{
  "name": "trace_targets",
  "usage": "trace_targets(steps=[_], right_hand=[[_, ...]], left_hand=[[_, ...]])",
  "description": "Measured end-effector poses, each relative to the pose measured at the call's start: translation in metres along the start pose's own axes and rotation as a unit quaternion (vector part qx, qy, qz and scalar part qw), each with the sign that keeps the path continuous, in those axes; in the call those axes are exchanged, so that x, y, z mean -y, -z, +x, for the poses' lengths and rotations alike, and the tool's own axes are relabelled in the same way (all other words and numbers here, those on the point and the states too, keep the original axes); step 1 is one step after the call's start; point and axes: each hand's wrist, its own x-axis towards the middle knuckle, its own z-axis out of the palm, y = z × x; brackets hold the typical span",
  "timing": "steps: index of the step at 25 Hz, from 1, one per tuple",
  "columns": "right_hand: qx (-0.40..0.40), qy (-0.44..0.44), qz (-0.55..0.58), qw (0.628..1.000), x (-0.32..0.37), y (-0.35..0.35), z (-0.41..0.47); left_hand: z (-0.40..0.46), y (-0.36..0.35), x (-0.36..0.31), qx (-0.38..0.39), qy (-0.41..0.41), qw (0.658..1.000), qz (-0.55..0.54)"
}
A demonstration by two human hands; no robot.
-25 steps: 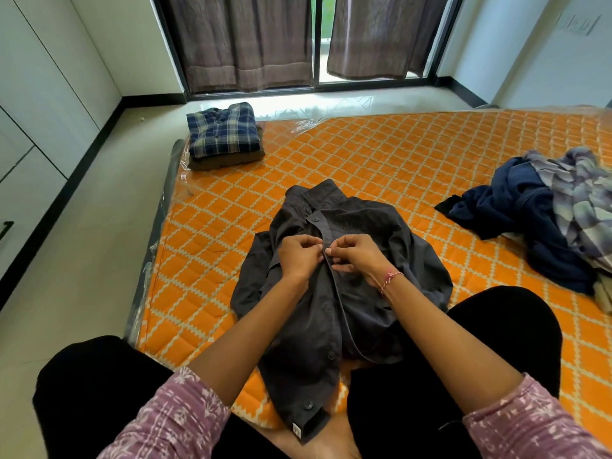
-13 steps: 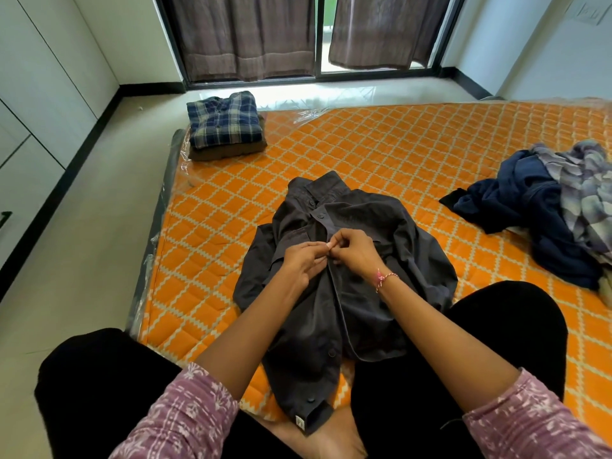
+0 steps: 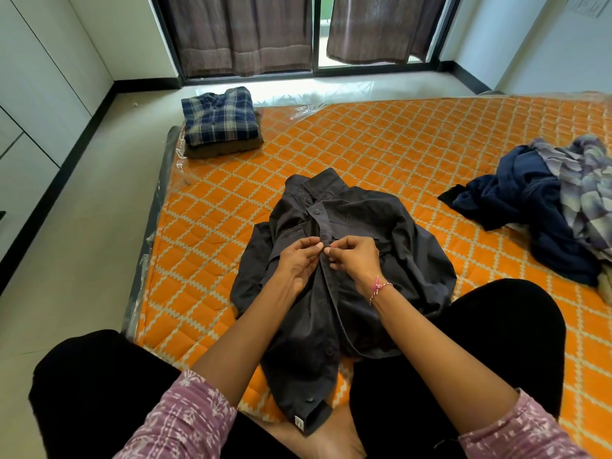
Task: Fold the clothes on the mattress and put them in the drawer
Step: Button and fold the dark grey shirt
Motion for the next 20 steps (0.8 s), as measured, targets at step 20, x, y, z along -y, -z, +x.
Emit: trace_targets(steps=[20], right_hand=[[0.015, 0.048, -0.098, 0.994, 0.001, 0.001, 0.000]], left_hand=[[0.002, -0.004, -0.012, -0.012, -0.006, 0.972, 0.236]])
